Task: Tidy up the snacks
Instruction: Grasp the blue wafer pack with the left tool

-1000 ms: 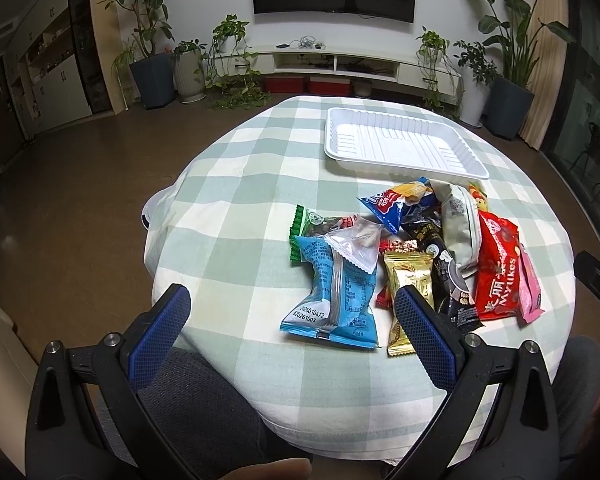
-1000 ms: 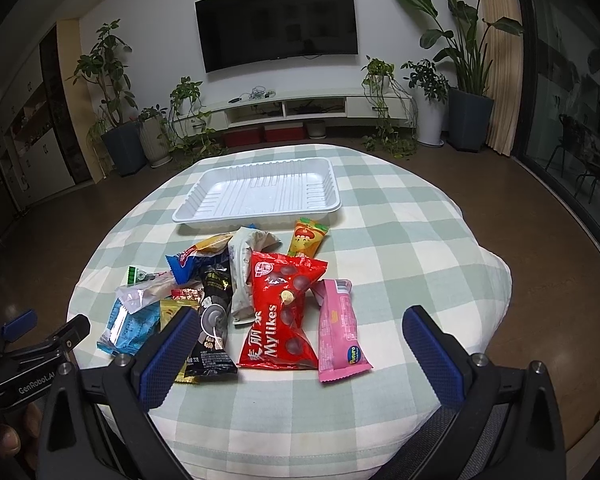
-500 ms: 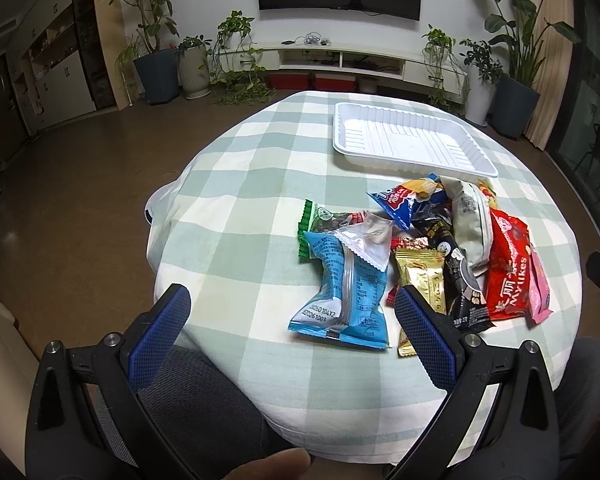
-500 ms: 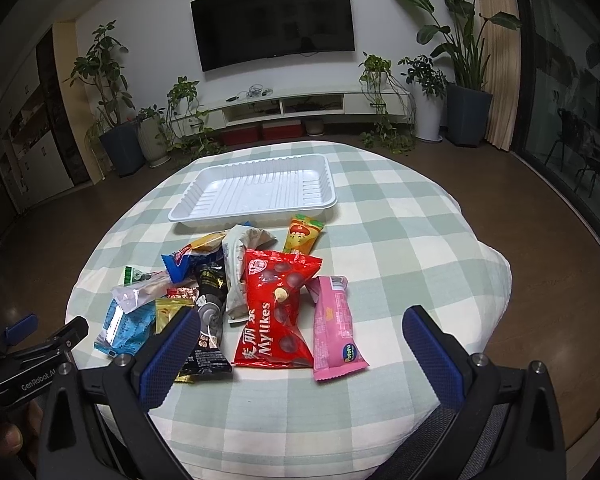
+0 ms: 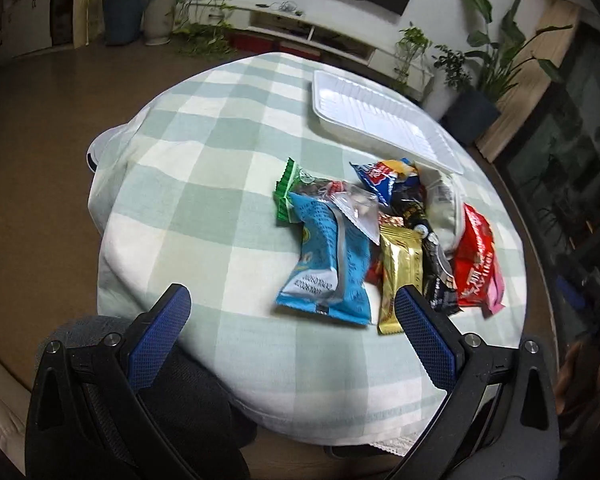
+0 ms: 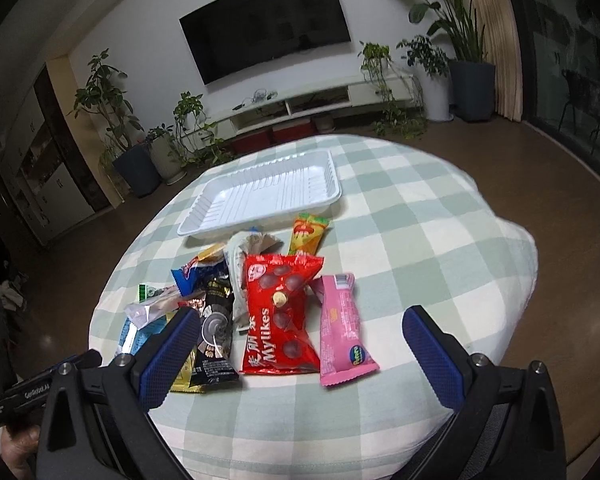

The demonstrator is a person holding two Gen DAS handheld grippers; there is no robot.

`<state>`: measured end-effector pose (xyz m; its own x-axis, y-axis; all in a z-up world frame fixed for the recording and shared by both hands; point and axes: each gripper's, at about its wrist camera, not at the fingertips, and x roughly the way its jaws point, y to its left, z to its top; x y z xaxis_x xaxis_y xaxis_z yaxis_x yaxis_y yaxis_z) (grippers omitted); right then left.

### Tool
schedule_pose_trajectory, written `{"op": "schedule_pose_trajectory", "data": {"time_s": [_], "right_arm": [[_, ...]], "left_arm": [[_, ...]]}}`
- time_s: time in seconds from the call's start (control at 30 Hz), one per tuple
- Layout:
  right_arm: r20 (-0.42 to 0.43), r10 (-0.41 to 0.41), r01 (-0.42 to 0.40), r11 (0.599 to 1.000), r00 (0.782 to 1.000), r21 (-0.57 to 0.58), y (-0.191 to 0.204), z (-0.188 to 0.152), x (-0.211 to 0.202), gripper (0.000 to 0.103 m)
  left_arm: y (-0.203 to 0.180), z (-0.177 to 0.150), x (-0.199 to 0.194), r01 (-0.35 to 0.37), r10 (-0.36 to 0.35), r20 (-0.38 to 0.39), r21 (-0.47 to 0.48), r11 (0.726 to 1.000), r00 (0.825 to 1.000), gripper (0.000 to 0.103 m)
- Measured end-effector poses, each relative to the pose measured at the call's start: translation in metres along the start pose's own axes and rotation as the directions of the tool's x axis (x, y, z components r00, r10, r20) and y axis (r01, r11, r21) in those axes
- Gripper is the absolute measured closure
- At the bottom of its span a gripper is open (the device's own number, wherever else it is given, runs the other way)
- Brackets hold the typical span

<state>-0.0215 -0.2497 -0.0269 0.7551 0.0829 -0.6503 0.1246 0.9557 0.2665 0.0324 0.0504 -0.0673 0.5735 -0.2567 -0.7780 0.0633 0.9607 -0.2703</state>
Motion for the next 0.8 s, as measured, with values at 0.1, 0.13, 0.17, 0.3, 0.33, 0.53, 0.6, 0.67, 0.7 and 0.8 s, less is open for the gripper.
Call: {"op": "schedule_pose_trajectory", "data": {"time_s": [0.1, 0.13, 0.17, 0.3, 0.33, 0.53, 0.6, 0.67, 0.7, 0.8], "right_arm": [[-0.063, 0.005, -0.005, 1.000, 0.998, 0.002, -0.003, -0.002, 0.010, 0.001], [-0.074, 0.001, -0.001, 1.000, 0.997, 0.000, -0.004, -0.003, 0.013, 0.003], [-0.084, -0.001, 0.001, 1.000, 0.997, 0.000, -0.006, -0.004, 0.015, 0.006], [-0.097, -0.005, 0.006, 1.000, 0.995, 0.011, -0.014, -0.005, 0.020, 0.009], [-0.101, -0.009, 0.010, 1.000, 0.995, 0.017, -0.018, -0.005, 0.021, 0.009], [-0.112, -0.008, 0.013, 0.999, 0.994, 0.039, -0.029, -0.005, 0.026, 0.009], [-0.114, -0.006, 0.012, 0.999, 0.993, 0.045, -0.032, -0.005, 0.028, 0.009], [-0.120, -0.003, 0.009, 0.999, 0.993, 0.051, -0.034, -0.005, 0.030, 0.009], [-0.120, 0.000, 0.006, 0.999, 0.993, 0.051, -0.035, -0.005, 0.031, 0.009], [-0.124, 0.003, 0.003, 0.999, 0.992, 0.051, -0.036, -0.006, 0.033, 0.009]], "left_arm": [[-0.015, 0.005, 0.006, -0.004, 0.004, -0.004, 0.063, 0.998, 1.000, 0.000], [-0.022, 0.007, 0.009, -0.007, 0.008, -0.009, 0.093, 0.996, 1.000, 0.000], [-0.030, 0.010, 0.015, -0.025, 0.028, -0.020, 0.135, 0.991, 0.999, 0.000], [-0.044, 0.020, 0.037, -0.053, 0.067, -0.063, 0.198, 0.979, 0.996, 0.001], [-0.046, 0.022, 0.043, -0.054, 0.070, -0.073, 0.207, 0.977, 0.995, 0.005], [-0.051, 0.028, 0.079, -0.074, 0.112, -0.150, 0.237, 0.969, 0.982, 0.023], [-0.051, 0.028, 0.089, -0.079, 0.121, -0.163, 0.242, 0.967, 0.979, 0.025], [-0.050, 0.028, 0.098, -0.075, 0.121, -0.181, 0.245, 0.967, 0.976, 0.035], [-0.050, 0.029, 0.101, -0.075, 0.122, -0.182, 0.246, 0.966, 0.976, 0.035], [-0.048, 0.031, 0.106, -0.081, 0.128, -0.170, 0.258, 0.963, 0.977, 0.042]]}}
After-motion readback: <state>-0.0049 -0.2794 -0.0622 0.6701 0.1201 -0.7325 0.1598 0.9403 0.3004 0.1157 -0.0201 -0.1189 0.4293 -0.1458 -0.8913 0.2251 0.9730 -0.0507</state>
